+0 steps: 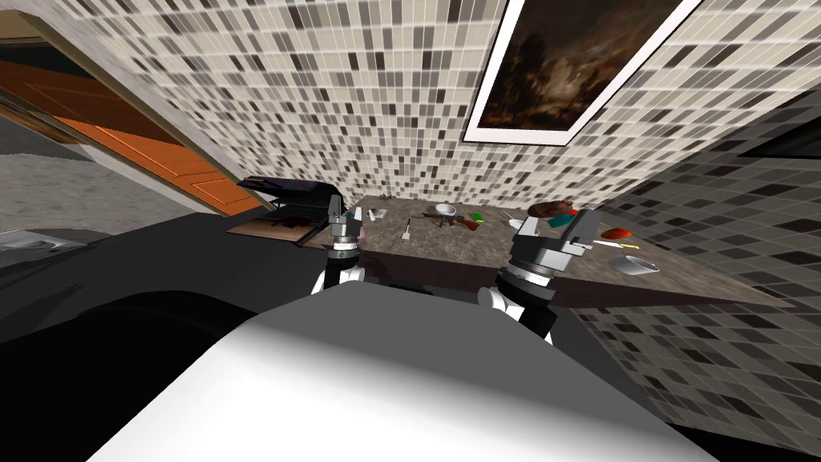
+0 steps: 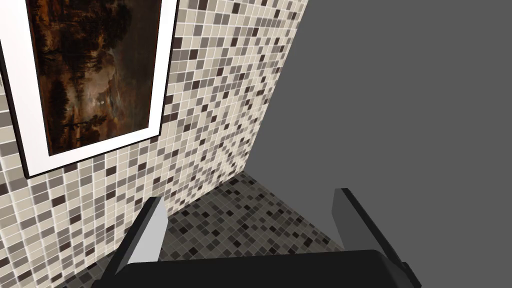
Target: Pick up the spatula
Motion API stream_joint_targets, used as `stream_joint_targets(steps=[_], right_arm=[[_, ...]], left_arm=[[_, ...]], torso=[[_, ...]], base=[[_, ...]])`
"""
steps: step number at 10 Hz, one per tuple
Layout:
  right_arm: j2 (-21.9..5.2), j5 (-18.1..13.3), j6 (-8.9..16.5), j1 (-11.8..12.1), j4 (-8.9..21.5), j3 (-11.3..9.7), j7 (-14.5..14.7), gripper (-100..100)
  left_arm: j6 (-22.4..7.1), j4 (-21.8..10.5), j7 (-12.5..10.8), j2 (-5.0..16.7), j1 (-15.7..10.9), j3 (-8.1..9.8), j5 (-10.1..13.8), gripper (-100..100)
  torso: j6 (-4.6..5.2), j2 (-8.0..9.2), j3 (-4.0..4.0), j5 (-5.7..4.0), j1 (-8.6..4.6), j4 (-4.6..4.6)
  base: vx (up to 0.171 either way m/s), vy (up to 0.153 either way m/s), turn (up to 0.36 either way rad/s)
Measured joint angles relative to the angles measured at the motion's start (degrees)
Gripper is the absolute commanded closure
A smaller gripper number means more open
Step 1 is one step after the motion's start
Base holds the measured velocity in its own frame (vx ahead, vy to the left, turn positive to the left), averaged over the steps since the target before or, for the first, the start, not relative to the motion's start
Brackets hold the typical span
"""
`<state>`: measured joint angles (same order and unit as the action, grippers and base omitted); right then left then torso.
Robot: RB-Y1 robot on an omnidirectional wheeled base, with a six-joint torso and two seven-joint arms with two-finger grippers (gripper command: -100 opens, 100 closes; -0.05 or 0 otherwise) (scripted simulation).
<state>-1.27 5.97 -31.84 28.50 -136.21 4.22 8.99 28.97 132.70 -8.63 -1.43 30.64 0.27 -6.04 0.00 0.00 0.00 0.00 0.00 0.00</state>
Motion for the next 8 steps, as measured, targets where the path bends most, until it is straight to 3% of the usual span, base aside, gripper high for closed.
stream_joint_targets(steps=[3,5,8], right_arm=[[0.0,0.0,0.0,0.0,0.0,0.0,0.0,0],[0.0,0.0,0.0,0.0,0.0,0.0,0.0,0],[0.0,0.0,0.0,0.0,0.0,0.0,0.0,0]], left_arm=[[-1.7,-0.8,-2.5,4.2,-0.7,0.15,0.7,-100],[-4.2,-1.3,-5.7,7.6,-1.5,0.69,1.8,-100],[-7.9,-2.5,-9.7,10.5,-3.3,1.00,3.0,-100]], torso=[[0.01,0.03,0.02,-0.03,-0.12,0.01],[0.02,0.07,0.04,-0.05,-0.23,0.01],[0.02,0.03,0.02,-0.05,-0.22,0.01]], base=[[-0.012,-0.042,-0.084],[-0.016,-0.057,-0.077],[-0.009,-0.053,-0.097]])
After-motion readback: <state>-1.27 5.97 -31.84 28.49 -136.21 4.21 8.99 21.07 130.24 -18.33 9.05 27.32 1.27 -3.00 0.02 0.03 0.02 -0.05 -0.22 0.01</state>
